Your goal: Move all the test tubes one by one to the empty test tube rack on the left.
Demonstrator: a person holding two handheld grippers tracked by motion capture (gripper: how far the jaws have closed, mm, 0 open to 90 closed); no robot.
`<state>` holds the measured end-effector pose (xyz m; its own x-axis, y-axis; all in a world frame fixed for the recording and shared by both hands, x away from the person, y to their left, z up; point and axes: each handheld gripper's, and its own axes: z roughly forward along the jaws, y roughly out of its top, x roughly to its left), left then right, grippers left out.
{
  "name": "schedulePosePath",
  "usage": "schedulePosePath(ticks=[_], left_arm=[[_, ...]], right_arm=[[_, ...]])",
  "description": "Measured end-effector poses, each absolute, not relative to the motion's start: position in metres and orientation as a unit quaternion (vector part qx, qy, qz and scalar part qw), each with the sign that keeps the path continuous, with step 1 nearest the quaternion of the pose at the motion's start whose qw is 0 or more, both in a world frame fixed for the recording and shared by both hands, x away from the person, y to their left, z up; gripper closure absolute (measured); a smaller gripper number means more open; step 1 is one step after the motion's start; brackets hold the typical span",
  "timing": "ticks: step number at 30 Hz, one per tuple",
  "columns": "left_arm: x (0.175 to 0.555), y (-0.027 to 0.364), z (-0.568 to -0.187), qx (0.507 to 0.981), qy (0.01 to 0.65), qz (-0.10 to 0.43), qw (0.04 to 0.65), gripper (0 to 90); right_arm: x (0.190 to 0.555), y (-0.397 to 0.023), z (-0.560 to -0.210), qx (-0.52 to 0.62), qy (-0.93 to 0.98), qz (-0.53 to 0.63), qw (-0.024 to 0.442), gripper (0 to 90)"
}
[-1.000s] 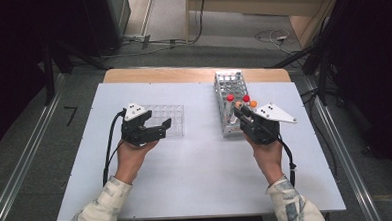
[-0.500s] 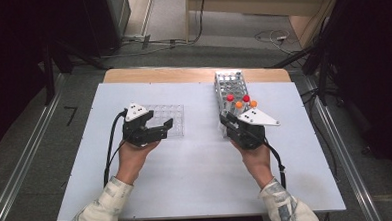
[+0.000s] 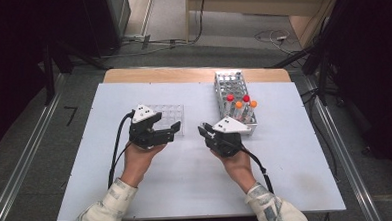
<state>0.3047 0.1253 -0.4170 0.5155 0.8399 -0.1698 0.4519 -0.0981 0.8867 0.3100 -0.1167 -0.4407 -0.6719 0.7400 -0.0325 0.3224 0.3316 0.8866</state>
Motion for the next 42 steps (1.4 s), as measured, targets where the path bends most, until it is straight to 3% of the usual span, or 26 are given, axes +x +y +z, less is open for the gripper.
schedulePosePath(ticks=[9,21,39,41,42], left_arm=[[0.3,0.114,-0.415,0.724,0.43,0.17,0.512,36.4],[0.302,0.112,-0.418,0.735,0.419,0.156,0.51,63.9],[0.304,0.11,-0.422,0.742,0.423,0.153,0.497,75.4],[0.304,0.109,-0.422,0.74,0.424,0.156,0.498,76.3],[0.304,0.109,-0.422,0.741,0.424,0.161,0.496,76.4]], right_arm=[[0.309,-0.087,-0.448,0.332,0.791,0.474,0.198,73.5],[0.305,-0.07,-0.447,0.321,0.794,0.477,0.199,73.5],[0.304,-0.064,-0.449,0.319,0.797,0.468,0.208,73.2],[0.305,-0.065,-0.448,0.318,0.798,0.468,0.206,71.8],[0.305,-0.066,-0.448,0.316,0.798,0.47,0.203,65.9]])
